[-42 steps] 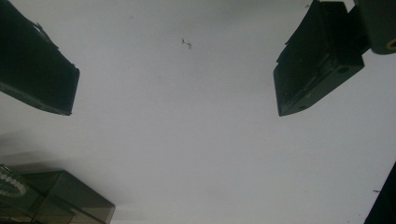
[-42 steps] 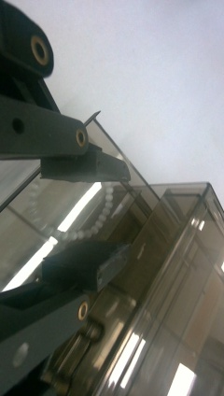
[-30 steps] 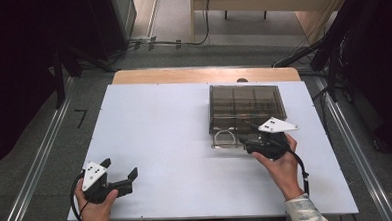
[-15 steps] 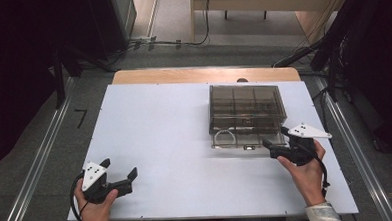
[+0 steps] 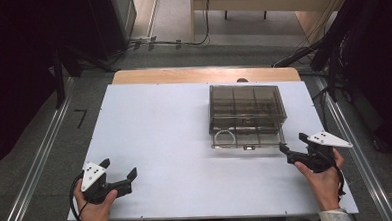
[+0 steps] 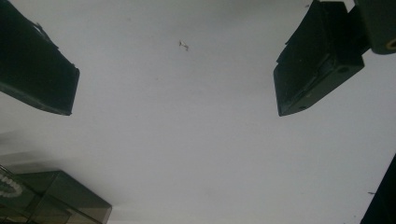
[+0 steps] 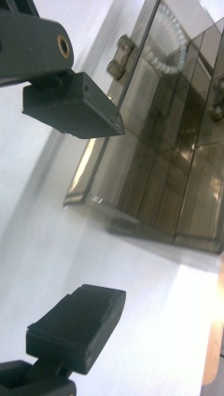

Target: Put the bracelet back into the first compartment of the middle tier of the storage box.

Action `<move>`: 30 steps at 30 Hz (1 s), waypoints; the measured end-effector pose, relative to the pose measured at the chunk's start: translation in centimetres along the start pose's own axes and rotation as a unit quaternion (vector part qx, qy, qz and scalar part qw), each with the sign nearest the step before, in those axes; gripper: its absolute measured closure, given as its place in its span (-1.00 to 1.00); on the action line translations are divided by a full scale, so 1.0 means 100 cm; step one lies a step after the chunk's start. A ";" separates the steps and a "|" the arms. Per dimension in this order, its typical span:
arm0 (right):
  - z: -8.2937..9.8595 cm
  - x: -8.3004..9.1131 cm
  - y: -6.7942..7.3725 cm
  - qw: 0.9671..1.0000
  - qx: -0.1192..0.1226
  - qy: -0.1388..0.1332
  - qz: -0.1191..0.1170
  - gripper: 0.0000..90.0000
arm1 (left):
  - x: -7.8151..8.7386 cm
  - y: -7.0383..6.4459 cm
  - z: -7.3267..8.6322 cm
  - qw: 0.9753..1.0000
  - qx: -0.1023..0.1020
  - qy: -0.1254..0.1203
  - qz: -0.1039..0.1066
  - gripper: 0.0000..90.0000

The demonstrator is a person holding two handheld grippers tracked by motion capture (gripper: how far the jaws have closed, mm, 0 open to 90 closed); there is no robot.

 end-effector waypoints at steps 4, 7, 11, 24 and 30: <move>0.006 0.005 -0.008 1.000 -0.007 -0.001 0.004 -0.64 | 0.000 0.000 0.000 1.000 0.000 0.000 -0.001 -0.99; 0.010 0.008 -0.013 1.000 -0.013 0.000 0.008 -0.64 | 0.000 0.000 0.000 1.000 0.000 0.000 -0.001 -0.99; 0.018 0.012 -0.022 1.000 -0.019 0.001 0.016 -0.65 | 0.000 0.000 0.000 1.000 0.000 0.000 -0.001 -0.99; 0.044 0.012 -0.047 0.997 -0.053 0.016 0.051 -0.65 | 0.002 -0.002 -0.002 1.000 -0.007 -0.005 0.003 -0.99; 0.050 0.014 -0.051 0.996 -0.060 0.021 0.059 -0.64 | 0.003 -0.004 -0.002 1.000 -0.009 -0.007 0.007 -0.99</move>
Point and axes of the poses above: each handheld gripper's, and its own axes: x roughly backward along the jaws, z roughly out of its underside, y roughly to its left, the point moved 4 cm from there along -x, roughly forward along the jaws, and after that the axes turned 8 degrees about y, right-handed, at the moved point
